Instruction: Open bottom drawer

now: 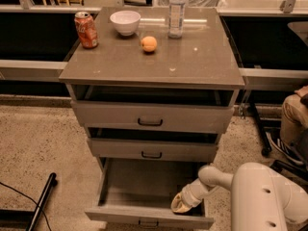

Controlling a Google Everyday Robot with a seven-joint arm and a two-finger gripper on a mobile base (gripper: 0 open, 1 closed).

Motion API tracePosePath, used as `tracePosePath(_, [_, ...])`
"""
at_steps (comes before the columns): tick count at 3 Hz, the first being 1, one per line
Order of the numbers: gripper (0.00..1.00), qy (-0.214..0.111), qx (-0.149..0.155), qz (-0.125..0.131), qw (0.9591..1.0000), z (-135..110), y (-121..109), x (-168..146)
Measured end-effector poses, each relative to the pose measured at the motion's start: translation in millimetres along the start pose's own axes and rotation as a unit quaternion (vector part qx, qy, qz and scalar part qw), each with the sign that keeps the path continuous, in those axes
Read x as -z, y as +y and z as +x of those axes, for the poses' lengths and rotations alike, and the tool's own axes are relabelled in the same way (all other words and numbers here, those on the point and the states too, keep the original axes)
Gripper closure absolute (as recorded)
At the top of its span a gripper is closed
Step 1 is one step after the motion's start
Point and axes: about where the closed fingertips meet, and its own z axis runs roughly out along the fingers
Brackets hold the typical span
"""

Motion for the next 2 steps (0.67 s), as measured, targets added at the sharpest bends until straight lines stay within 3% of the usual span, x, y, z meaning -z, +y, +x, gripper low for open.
tracePosePath(2, [1.00, -0.001, -0.013, -0.013, 0.9998, -6, 27, 10])
